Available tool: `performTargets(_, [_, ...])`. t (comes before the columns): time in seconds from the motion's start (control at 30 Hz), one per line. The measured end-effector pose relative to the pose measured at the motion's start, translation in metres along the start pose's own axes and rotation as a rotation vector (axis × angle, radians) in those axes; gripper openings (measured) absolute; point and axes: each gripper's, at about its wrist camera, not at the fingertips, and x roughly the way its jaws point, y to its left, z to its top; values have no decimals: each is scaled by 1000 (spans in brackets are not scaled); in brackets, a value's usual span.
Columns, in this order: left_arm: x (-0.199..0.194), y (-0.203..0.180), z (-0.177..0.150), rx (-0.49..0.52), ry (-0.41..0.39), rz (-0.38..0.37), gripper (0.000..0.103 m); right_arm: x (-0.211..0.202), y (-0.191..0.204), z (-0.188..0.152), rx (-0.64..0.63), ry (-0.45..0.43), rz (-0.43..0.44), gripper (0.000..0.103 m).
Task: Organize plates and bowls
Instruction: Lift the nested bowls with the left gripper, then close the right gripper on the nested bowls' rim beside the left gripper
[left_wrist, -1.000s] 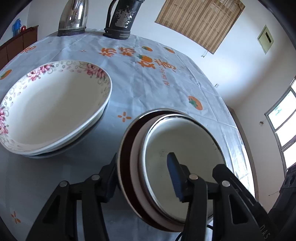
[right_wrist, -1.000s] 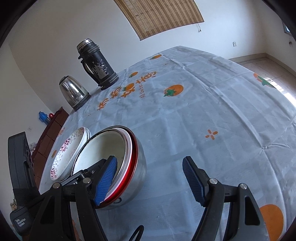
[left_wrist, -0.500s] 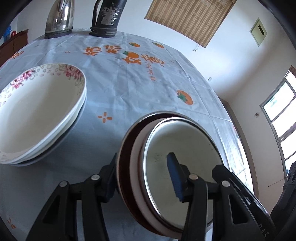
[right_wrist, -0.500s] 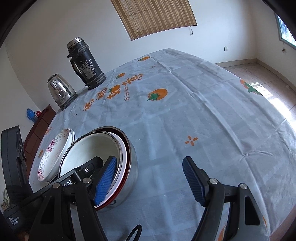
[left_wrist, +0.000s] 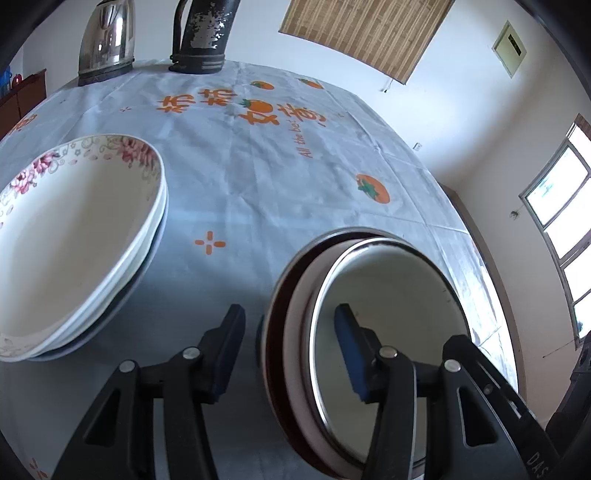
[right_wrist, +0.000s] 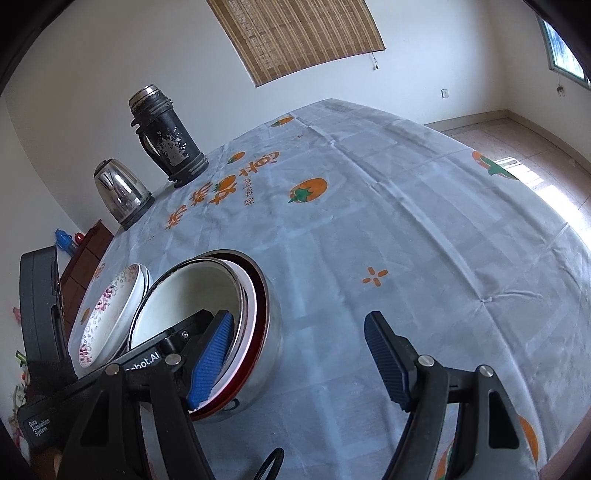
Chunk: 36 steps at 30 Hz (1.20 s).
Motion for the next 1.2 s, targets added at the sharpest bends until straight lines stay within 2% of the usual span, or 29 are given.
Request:
performTargets(0.1, [1, 0, 1, 4, 3, -9, 46, 0, 2, -1, 4, -8, -2, 72])
performTargets(0.17, [0, -2, 2, 12, 3, -21, 34, -1, 4, -2, 5, -13, 6, 68])
performTargets(0.27, [-1, -4, 3, 19, 3, -16, 31, 0, 6, -1, 4, -8, 18, 62])
performTargets(0.43, [-4, -2, 4, 12, -12, -11, 30, 4, 13, -2, -4, 6, 47, 61])
performTargets(0.47, [-5, -2, 4, 15, -16, -7, 30, 5, 14, -2, -9, 8, 48, 58])
performTargets(0.53, [-5, -4, 5, 29, -18, 5, 31, 9, 18, -3, -19, 23, 53, 47])
performTargets(0.7, [-4, -5, 6, 29, -22, 10, 33, 11, 19, -4, -14, 24, 64, 46])
performTargets(0.8, [-2, -1, 7, -6, -19, -21, 31, 14, 21, -5, 2, 36, 83, 46])
performTargets(0.97, [-3, 0, 5, -1, -56, -34, 29, 17, 22, -7, 2, 19, 84, 46])
performTargets(1.2, [-14, -2, -2, -12, -83, -22, 26, 14, 27, -10, -27, -8, 29, 37])
